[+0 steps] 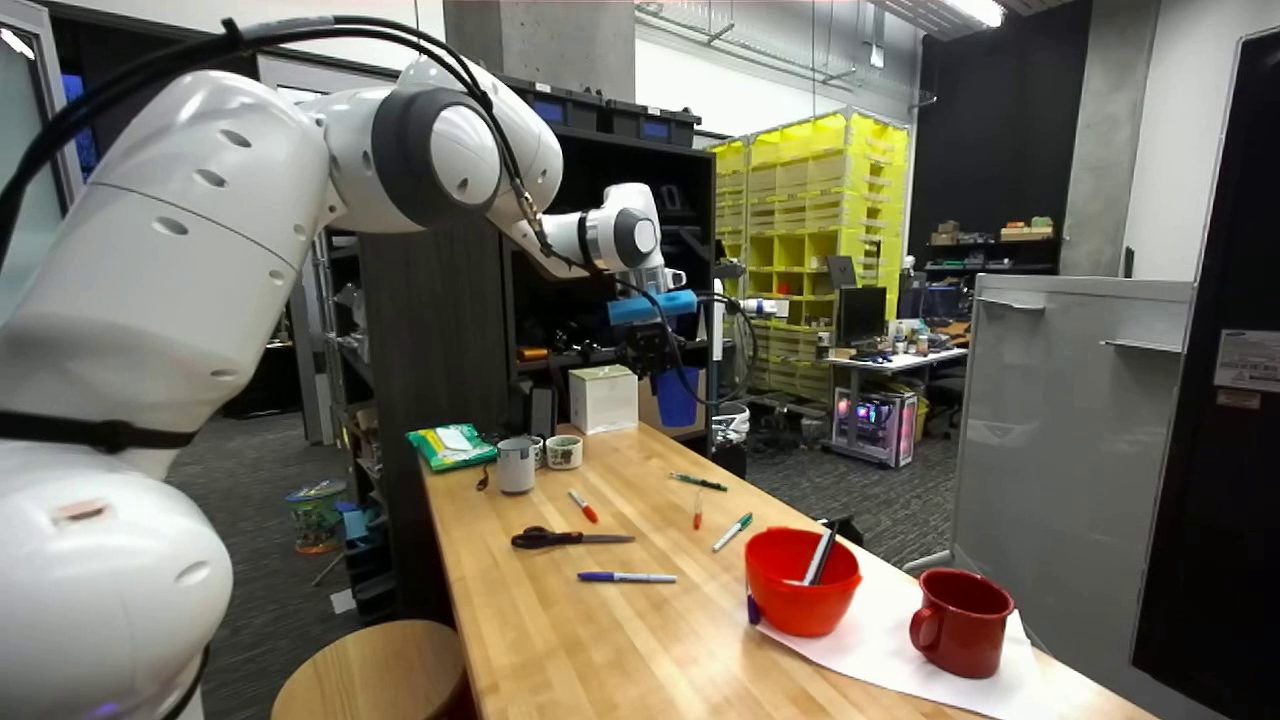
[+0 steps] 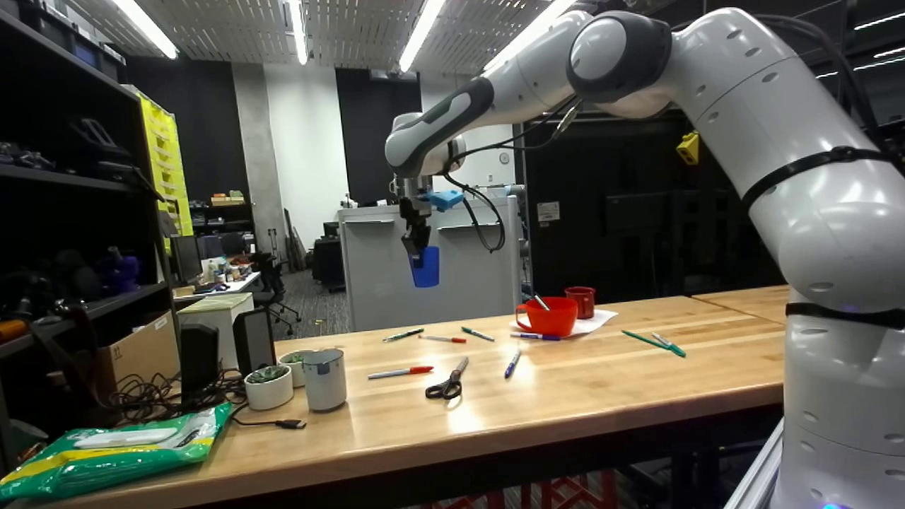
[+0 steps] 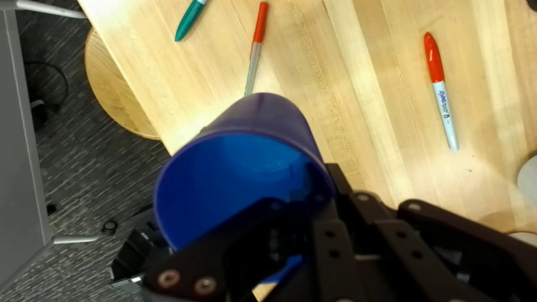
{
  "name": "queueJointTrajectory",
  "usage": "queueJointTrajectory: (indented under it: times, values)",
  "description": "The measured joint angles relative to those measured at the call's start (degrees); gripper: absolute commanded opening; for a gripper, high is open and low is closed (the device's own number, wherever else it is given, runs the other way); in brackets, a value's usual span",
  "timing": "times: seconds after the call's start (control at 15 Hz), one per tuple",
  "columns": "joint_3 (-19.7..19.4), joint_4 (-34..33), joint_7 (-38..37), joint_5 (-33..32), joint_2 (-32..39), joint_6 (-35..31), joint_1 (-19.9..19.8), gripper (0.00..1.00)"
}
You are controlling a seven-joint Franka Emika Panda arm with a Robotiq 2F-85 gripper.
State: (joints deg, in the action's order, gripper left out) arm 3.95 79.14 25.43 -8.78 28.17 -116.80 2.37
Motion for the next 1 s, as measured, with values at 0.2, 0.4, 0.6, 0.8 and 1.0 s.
queueJointTrajectory:
  times: [0.2, 0.4, 0.6, 0.8, 1.0]
  values:
    - [0.00, -0.06, 0.00, 0.00, 0.05, 0.02, 0.00, 0.05]
    - [0.00, -0.09, 0.01, 0.00, 0.07, 0.04, 0.00, 0.01]
    - [0.08, -0.23, 0.02, 0.00, 0.43, 0.03, 0.05, 0.01]
    - [0.93, -3.27, 0.97, 0.00, 2.93, 0.74, 0.78, 0.01]
    - [1.98, -9.33, 2.27, 0.00, 7.25, 2.46, 2.68, 0.01]
